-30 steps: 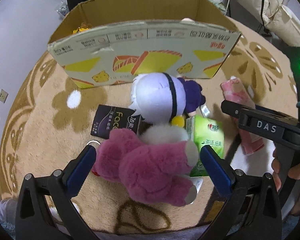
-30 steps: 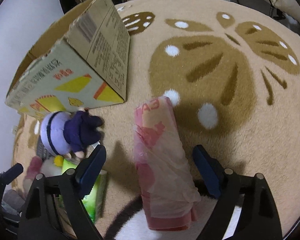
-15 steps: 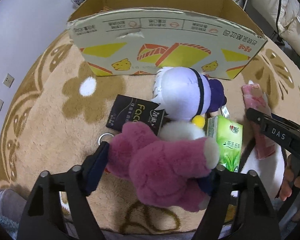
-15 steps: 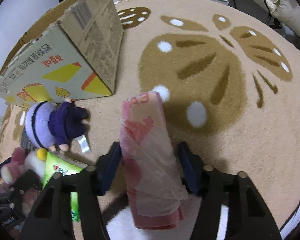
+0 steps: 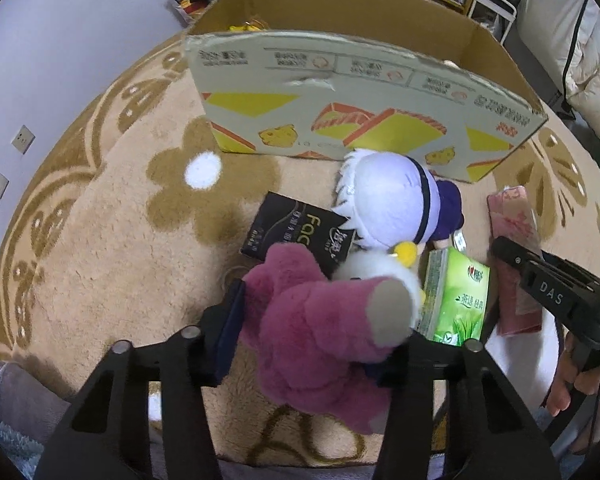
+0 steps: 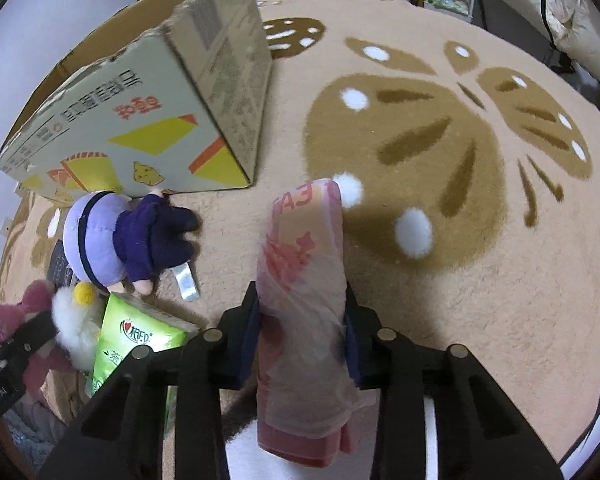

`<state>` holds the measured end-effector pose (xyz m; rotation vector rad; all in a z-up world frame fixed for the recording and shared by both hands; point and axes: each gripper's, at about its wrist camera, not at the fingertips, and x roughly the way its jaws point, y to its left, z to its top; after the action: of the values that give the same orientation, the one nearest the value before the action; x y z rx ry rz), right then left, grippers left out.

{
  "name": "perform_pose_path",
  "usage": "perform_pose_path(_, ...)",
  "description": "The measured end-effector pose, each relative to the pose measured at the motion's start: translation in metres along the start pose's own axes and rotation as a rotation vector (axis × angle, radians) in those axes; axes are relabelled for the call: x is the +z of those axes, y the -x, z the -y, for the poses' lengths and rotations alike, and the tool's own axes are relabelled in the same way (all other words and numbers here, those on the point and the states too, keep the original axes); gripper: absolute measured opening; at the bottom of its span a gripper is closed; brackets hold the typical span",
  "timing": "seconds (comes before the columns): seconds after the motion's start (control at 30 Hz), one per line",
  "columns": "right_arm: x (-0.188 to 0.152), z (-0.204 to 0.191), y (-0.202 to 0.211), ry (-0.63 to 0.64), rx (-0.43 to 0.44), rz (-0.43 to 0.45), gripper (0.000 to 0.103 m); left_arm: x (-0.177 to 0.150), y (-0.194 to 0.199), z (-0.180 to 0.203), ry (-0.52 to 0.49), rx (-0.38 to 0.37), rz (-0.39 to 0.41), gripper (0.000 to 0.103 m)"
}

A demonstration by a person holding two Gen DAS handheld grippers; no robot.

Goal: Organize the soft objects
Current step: 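Lift the pink plush and wrapped item and carry both over the box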

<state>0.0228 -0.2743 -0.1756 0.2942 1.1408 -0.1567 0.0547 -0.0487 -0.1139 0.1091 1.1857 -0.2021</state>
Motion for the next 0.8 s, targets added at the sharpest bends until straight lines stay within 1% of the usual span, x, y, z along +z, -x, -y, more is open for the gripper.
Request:
perform_pose_path(0.03, 0.000, -0.001, 0.001, 0.000, 0.009, 0.006, 0.029, 0.000, 0.002, -0.002, 0.005, 0.005, 0.011, 0.036)
perform_pose_path(0.07, 0.000, 0.000, 0.003, -0.004, 0.027, 0.016, 0.022, 0.001, 0.005, -0.003, 0.011, 0.001, 0.019, 0.031)
perform_pose_path(0.1, -0.001, 0.000, 0.006, -0.008, 0.051, 0.026, 0.020, 0.001, 0.006, -0.005, 0.016, -0.004, 0.025, 0.031)
perform_pose_path(0.13, -0.002, -0.001, 0.008, -0.007, 0.071, 0.029, 0.020, 0.002, 0.006, -0.006, 0.015, -0.012, 0.024, 0.031)
perform_pose_path(0.27, -0.002, -0.005, 0.007, 0.006, 0.093, 0.034, 0.018, 0.002, 0.007, -0.005, 0.002, -0.013, 0.034, 0.030)
perform_pose_path(0.43, -0.005, -0.007, 0.029, -0.001, 0.126, 0.116, 0.018, 0.003, 0.014, -0.010, 0.010, -0.023, 0.073, 0.030)
perform_pose_path(0.63, -0.006, -0.005, 0.041, -0.008, 0.159, 0.158, 0.018, 0.008, 0.031, -0.011, 0.001, -0.059, 0.147, 0.030)
perform_pose_path(0.67, -0.002, -0.005, 0.039, -0.006, 0.166, 0.168, 0.018, 0.009, 0.032, -0.012, 0.004, -0.064, 0.153, 0.030)
perform_pose_path(0.8, 0.000, -0.009, 0.045, 0.008, 0.181, 0.197, 0.018, 0.011, 0.035, -0.016, 0.030, -0.085, 0.169, 0.030)
